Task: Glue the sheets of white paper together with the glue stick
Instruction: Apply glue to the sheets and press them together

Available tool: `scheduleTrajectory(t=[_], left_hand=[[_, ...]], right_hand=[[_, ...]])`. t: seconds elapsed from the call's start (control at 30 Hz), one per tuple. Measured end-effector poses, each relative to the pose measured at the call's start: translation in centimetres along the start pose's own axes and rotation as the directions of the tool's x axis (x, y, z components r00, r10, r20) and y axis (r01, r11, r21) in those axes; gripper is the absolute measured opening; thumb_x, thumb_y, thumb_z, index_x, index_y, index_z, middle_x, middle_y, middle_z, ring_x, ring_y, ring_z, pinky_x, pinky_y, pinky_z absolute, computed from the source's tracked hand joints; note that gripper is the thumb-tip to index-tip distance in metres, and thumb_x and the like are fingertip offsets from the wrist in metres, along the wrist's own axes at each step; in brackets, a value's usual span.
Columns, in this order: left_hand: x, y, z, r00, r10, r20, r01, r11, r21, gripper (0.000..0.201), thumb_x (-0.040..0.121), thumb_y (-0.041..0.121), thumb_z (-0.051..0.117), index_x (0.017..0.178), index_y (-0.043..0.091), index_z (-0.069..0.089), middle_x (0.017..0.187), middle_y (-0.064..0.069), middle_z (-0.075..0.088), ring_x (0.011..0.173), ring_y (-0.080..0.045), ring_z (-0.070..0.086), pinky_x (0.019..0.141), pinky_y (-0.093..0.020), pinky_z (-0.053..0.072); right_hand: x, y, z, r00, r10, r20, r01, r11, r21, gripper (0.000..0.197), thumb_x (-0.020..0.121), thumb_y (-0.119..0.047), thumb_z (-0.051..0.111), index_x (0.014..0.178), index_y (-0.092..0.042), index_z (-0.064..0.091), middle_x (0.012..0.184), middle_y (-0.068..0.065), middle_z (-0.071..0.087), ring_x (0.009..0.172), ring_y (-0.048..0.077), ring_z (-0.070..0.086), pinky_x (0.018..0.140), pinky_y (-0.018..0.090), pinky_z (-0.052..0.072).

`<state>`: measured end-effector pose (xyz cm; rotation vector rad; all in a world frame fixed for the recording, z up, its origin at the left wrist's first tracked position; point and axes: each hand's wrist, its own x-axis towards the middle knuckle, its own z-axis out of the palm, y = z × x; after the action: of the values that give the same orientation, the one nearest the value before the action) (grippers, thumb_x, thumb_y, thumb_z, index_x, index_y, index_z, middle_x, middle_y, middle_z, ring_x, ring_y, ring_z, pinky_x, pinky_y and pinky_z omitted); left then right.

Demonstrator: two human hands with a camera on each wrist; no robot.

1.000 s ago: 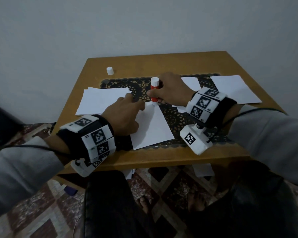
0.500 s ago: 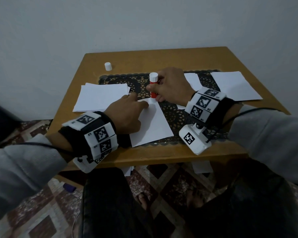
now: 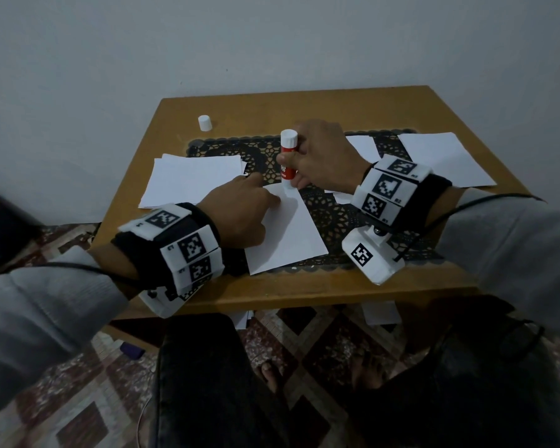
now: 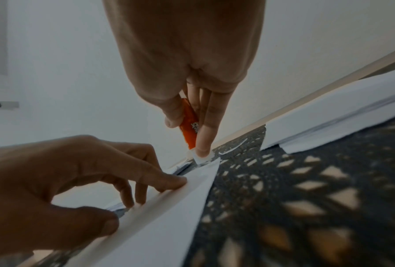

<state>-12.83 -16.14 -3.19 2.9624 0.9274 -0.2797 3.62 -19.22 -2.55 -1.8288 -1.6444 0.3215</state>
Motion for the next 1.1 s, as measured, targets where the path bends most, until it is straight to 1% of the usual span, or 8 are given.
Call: scheduleTrajectory(t=[0.07,0.17,0.3,0.47,0.63,0.73,0.93,1.1], left_hand=[[0.1,-0.1,-0.1,1.0,0.012,0.015,-0.012,1.0,0.017,0.058,0.083,0.018,0.059,0.139,0.024,0.046,0.106,-0.005,0.038,0.107,-0.028,0.043,0.083,-0.038,0.046],[0.1,-0.2,-0.1,0.997,0.067,0.038,-0.069,0.995,0.077,0.055,0.082,0.018,0.058,0.136,0.019,0.049,0.124,-0.009,0.041,0.113,-0.029,0.039,0.092,-0.042,0.044],[0.2,-0.2,-0.3,0.993,0.106,0.052,-0.112,0.987,0.116,0.055,0.08,0.016,0.058,0.134,0.016,0.05,0.138,-0.006,0.039,0.119,-0.027,0.037,0.098,-0.04,0.041],[0.2,-0.1,-0.3,0.992,0.109,0.06,-0.116,0.985,0.127,0.054,0.081,0.018,0.057,0.135,0.015,0.05,0.142,-0.004,0.04,0.12,-0.026,0.037,0.098,-0.037,0.041],[0.2,0.1,-0.2,0.993,0.095,0.068,-0.103,0.984,0.144,0.053,0.083,0.017,0.055,0.135,0.012,0.049,0.14,-0.004,0.043,0.12,-0.026,0.036,0.097,-0.037,0.043],[0.2,0.1,-0.2,0.992,0.102,0.071,-0.112,0.981,0.159,0.053,0.083,0.017,0.055,0.135,0.012,0.049,0.14,-0.003,0.043,0.121,-0.026,0.036,0.097,-0.039,0.043],[0.2,0.1,0.0,0.992,0.109,0.061,-0.118,0.979,0.169,0.054,0.084,0.017,0.055,0.137,0.012,0.048,0.141,-0.002,0.042,0.119,-0.025,0.036,0.095,-0.036,0.044],[0.1,0.1,0.1,0.993,0.109,0.047,-0.116,0.976,0.186,0.053,0.084,0.017,0.055,0.137,0.013,0.048,0.142,-0.002,0.042,0.119,-0.024,0.036,0.095,-0.035,0.044]], right_hand=[[-0.1,0.2,0.1,0.999,0.005,0.039,-0.004,1.0,-0.004,0.017,0.09,-0.026,0.067,0.089,-0.013,0.056,0.087,0.007,0.071,0.068,0.019,0.072,0.068,0.041,0.06],[-0.2,0.2,0.0,0.998,-0.008,0.061,0.01,0.999,-0.03,0.017,0.09,-0.025,0.067,0.086,-0.013,0.055,0.086,0.007,0.071,0.07,0.021,0.071,0.072,0.043,0.059],[-0.4,0.2,-0.2,0.998,-0.025,0.06,0.029,0.997,-0.068,0.018,0.088,-0.026,0.068,0.087,-0.012,0.057,0.089,0.009,0.07,0.079,0.027,0.068,0.078,0.048,0.055],[-1.3,0.0,-0.5,0.996,-0.034,0.078,0.039,0.997,-0.06,0.017,0.088,-0.024,0.068,0.085,-0.014,0.054,0.087,0.009,0.07,0.08,0.026,0.068,0.079,0.049,0.054],[-2.6,0.2,-0.8,0.994,-0.052,0.098,0.057,0.997,-0.052,0.021,0.088,-0.024,0.067,0.085,-0.005,0.057,0.084,0.008,0.069,0.078,0.026,0.067,0.078,0.05,0.053],[-3.8,0.4,-1.1,0.992,-0.036,0.122,0.038,0.999,-0.018,0.021,0.087,-0.024,0.068,0.087,-0.006,0.058,0.083,0.009,0.07,0.077,0.027,0.068,0.076,0.052,0.054],[-6.2,0.0,-1.8,0.984,-0.014,0.179,0.008,0.999,0.037,0.017,0.089,-0.02,0.068,0.09,-0.006,0.06,0.084,0.004,0.073,0.072,0.015,0.071,0.072,0.043,0.059],[-8.3,-0.4,-2.1,0.977,-0.053,0.207,0.056,0.998,-0.012,0.016,0.089,-0.026,0.068,0.081,-0.022,0.054,0.083,0.0,0.07,0.074,0.015,0.068,0.074,0.043,0.056]])
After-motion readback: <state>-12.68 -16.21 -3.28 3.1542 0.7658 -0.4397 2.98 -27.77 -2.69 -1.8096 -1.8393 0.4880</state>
